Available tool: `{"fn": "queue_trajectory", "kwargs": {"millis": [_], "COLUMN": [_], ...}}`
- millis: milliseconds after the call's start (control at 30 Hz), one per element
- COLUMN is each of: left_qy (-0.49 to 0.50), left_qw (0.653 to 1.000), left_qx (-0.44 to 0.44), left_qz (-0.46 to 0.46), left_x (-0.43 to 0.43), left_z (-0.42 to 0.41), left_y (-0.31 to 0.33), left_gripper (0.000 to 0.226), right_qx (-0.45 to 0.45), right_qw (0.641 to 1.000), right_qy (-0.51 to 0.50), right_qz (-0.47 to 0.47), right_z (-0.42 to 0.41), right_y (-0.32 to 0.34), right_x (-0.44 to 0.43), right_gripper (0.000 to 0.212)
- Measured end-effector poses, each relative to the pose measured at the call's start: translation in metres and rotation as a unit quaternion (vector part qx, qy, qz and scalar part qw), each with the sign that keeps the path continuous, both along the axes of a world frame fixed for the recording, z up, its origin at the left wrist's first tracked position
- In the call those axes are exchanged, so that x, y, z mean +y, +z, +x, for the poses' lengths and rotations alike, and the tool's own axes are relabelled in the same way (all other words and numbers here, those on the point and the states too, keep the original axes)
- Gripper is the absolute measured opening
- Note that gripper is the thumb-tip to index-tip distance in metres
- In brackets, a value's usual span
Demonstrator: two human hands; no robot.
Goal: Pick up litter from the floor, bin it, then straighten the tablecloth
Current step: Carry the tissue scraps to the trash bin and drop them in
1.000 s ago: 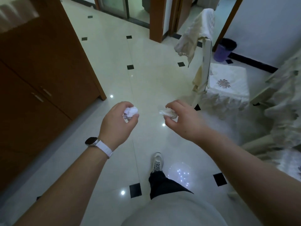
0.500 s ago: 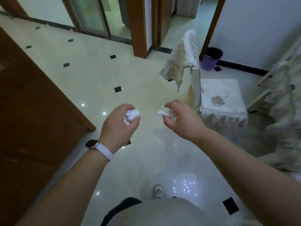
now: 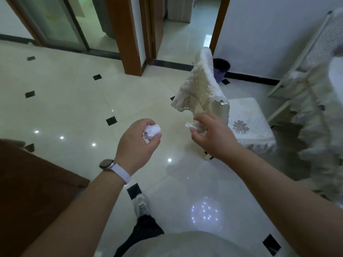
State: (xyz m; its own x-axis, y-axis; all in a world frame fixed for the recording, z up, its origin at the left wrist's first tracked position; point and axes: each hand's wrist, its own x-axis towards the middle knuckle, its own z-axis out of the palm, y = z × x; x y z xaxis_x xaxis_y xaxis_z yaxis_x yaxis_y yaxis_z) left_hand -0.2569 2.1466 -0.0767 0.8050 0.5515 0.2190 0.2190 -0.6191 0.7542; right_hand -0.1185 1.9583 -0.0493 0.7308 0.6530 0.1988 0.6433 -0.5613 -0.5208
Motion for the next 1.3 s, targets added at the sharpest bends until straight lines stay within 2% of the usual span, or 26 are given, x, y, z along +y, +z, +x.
{"fn": "queue_trajectory", "kwargs": {"millis": [267,433,733,1000,1133,1300], "left_qy": [-0.077,-0.107,-0.145,-0.136,-0.152,-0.169], "left_qw": [0.997,0.993,0.987,0.989,0.985,0.983], "left_qx": [-0.017,-0.028,-0.037,0.011,0.039,0.025], "left_qz": [0.01,0.035,0.052,0.054,0.065,0.069], "left_x": [0.151,0.216,0.284,0.349,0.37,0.382], "left_z": [0.084,0.142,0.249,0.376,0.446,0.532], "left_y": [0.012,0.02,0.016,0.01,0.012,0.025], "left_gripper": [0.024,0.025,0.026,0.027,0.029,0.027], "right_qx": [-0.029,-0.039,-0.015,0.008,0.019,0.005], "right_qw": [0.998,0.996,0.992,0.994,0.993,0.99], "right_qy": [-0.058,-0.085,-0.121,-0.102,-0.108,-0.137], "right_qz": [0.003,-0.001,0.012,0.041,0.039,0.03], "right_z": [0.058,0.094,0.187,0.328,0.401,0.48], "right_y": [0.022,0.027,0.013,-0.019,-0.014,-0.001], "right_x": [0.14,0.191,0.248,0.325,0.336,0.343], "right_gripper": [0.029,0.029,0.029,0.028,0.028,0.026]}}
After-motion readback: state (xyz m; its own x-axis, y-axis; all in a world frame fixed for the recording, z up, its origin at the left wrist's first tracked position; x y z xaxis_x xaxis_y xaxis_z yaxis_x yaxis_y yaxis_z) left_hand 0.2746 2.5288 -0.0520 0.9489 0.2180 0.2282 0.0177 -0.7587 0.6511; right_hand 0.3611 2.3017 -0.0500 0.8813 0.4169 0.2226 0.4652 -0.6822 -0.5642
